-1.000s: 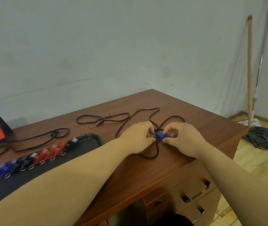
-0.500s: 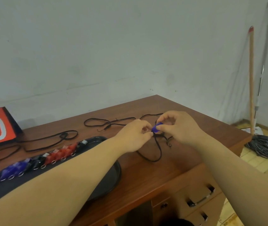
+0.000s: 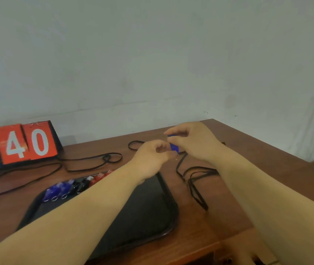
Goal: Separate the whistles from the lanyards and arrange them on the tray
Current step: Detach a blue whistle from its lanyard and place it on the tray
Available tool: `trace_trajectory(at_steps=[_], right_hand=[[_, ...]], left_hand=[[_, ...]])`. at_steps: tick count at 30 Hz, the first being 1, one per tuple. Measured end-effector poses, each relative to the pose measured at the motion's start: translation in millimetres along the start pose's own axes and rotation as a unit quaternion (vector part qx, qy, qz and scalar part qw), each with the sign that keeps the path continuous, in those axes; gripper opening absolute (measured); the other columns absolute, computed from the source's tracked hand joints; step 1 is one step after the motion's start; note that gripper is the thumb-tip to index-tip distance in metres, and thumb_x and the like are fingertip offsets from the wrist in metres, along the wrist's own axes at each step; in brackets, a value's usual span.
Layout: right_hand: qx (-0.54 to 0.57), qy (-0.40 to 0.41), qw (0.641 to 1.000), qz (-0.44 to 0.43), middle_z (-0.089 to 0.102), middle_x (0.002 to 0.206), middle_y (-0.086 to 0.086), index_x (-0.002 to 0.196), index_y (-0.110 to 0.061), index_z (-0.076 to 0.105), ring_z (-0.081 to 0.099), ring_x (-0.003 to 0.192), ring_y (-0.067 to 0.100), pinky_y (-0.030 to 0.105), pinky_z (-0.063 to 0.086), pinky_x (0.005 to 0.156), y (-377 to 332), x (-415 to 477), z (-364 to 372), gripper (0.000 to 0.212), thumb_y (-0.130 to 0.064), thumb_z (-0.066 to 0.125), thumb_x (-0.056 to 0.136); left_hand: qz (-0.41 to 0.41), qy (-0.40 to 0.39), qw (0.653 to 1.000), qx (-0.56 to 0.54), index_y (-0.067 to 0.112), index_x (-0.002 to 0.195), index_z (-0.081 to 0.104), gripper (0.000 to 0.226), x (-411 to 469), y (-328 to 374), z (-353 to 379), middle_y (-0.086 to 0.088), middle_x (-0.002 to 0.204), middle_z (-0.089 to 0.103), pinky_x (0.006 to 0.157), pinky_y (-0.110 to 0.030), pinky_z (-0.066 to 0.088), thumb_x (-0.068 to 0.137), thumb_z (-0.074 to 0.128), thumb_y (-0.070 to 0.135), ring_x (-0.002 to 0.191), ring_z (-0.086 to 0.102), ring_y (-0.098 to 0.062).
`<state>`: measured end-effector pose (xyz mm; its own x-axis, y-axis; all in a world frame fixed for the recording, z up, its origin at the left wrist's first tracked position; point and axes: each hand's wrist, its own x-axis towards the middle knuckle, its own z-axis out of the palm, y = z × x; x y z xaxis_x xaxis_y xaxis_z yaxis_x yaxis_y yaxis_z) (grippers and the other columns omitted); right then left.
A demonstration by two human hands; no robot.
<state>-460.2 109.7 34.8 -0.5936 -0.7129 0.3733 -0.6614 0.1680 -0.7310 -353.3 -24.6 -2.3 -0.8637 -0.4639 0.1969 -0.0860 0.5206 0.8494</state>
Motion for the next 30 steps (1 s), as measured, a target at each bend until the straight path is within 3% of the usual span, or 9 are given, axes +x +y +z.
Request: trace_trajectory(at_steps=[4,6,8,13,16,19,22,26,30], right_hand=[[0.077,0.003,0.997,0.016,0.077,0.096,-0.011,0.104,-0.025,0.079,0.070,0.080,-0.004,0.011,0.051,0.070,-11,17,23,0.014,-0.019,0.071,0.094],[0.132,-0.021,0.990,0.036,0.077,0.090,0.003,0.104,-0.015,0.077,0.069,0.064,-0.001,0.010,0.051,0.057,-16,22,35,0.012,-0.013,0.070,0.094],[0.158,-0.060,0.984,0.052,0.078,0.088,0.009,0.101,-0.013,0.076,0.069,0.065,0.005,0.013,0.051,0.055,-18,29,50,0.010,-0.011,0.069,0.094],[0.166,-0.249,0.942,0.152,0.074,0.077,0.002,0.100,-0.013,0.075,0.066,0.066,0.007,0.021,0.052,0.067,-11,48,86,0.009,-0.013,0.067,0.097],[0.126,-0.345,0.912,0.183,0.076,0.083,0.005,0.101,-0.013,0.075,0.068,0.073,0.009,0.023,0.054,0.071,-6,58,98,0.010,-0.009,0.069,0.094],[0.039,-0.381,0.918,0.106,0.078,0.091,0.003,0.103,-0.019,0.076,0.070,0.077,0.012,0.027,0.058,0.078,1,57,102,0.020,-0.006,0.073,0.088],[-0.090,-0.383,0.920,-0.006,0.077,0.098,-0.008,0.101,-0.032,0.074,0.072,0.085,0.007,0.031,0.056,0.089,5,48,104,0.024,-0.016,0.078,0.084],[-0.138,-0.359,0.923,-0.029,0.073,0.092,-0.016,0.097,-0.038,0.073,0.068,0.082,-0.003,0.024,0.052,0.082,11,43,107,0.021,-0.027,0.082,0.081],[-0.202,-0.337,0.919,-0.045,0.069,0.088,-0.018,0.102,-0.037,0.073,0.067,0.081,0.000,0.025,0.054,0.082,11,42,111,0.021,-0.034,0.081,0.083]], left_hand=[[-0.032,0.044,0.996,-0.068,0.027,0.101,0.074,0.012,-12,-8,-27,0.002,0.095,0.080,0.074,-0.029,0.050,0.089,0.076,0.026,0.088,0.073,-0.012],[-0.031,0.071,0.996,-0.038,0.029,0.101,0.073,0.015,-20,-14,-44,0.003,0.087,0.079,0.070,-0.028,0.049,0.087,0.078,0.025,0.077,0.071,-0.008],[-0.028,0.079,0.996,0.028,0.035,0.103,0.069,0.021,-29,-22,-63,0.006,0.083,0.077,0.070,-0.027,0.049,0.086,0.079,0.028,0.074,0.071,-0.007],[-0.046,0.029,0.974,0.219,0.039,0.107,0.063,0.023,-48,-42,-91,0.012,0.083,0.074,0.069,-0.023,0.047,0.090,0.076,0.030,0.074,0.068,-0.001],[-0.056,-0.014,0.962,0.268,0.037,0.114,0.062,0.025,-55,-58,-91,0.012,0.086,0.074,0.079,-0.027,0.056,0.092,0.073,0.032,0.080,0.068,0.000],[-0.048,-0.036,0.956,0.286,0.038,0.119,0.062,0.028,-56,-71,-89,0.012,0.085,0.073,0.076,-0.024,0.052,0.092,0.072,0.035,0.078,0.066,0.002],[-0.034,-0.059,0.950,0.304,0.037,0.119,0.062,0.026,-54,-77,-85,0.014,0.085,0.072,0.076,-0.023,0.051,0.094,0.070,0.037,0.077,0.064,0.003],[-0.008,-0.063,0.944,0.323,0.040,0.113,0.062,0.017,-56,-80,-79,0.014,0.083,0.070,0.081,-0.032,0.056,0.097,0.065,0.038,0.078,0.064,0.000],[-0.008,-0.060,0.939,0.339,0.040,0.121,0.060,0.025,-57,-83,-82,0.015,0.084,0.067,0.087,-0.032,0.055,0.096,0.065,0.042,0.082,0.063,-0.001]])
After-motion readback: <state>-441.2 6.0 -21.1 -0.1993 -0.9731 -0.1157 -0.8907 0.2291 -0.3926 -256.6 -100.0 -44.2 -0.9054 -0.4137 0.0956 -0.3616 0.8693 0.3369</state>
